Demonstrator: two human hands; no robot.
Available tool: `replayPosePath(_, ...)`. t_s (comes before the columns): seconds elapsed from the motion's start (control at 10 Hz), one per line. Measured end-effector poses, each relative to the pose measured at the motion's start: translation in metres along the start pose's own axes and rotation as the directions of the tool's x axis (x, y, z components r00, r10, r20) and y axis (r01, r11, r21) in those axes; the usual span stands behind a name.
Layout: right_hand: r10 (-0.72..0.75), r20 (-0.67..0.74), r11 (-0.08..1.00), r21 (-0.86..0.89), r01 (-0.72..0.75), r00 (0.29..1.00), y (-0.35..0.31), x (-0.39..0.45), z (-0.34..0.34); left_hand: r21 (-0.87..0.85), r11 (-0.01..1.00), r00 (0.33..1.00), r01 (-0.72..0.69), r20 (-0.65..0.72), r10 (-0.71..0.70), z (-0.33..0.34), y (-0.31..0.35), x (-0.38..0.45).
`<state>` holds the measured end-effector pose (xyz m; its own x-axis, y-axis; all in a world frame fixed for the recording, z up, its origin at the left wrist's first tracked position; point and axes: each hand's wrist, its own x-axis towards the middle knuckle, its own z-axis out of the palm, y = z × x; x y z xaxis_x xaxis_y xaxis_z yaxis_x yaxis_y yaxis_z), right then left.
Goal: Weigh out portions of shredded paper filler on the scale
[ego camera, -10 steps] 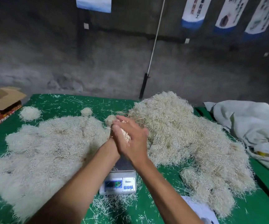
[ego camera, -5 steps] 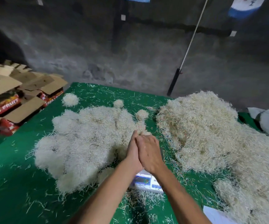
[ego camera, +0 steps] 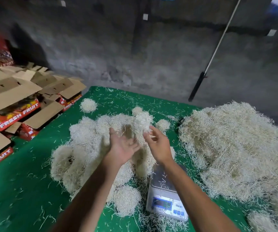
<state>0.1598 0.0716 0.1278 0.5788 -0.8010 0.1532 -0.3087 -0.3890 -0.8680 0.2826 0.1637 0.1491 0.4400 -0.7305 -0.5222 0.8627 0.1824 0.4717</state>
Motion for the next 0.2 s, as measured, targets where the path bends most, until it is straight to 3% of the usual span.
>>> replayPosePath(0.1,0.043,0.014,0.998,-0.036,-0.043,0.999,0.015,-0.008,0.000,0.138,0.989,0.999,-0.043,-0.020,0.047,-0.016,-0.013,0.002)
replayPosePath(0.2,0.089,0.093,0.993,-0.081,-0.082,0.992,0.082,-0.092,-0.004,0.340,0.938,0.998,0.065,-0.015,-0.064,-0.067,-0.069,-0.009)
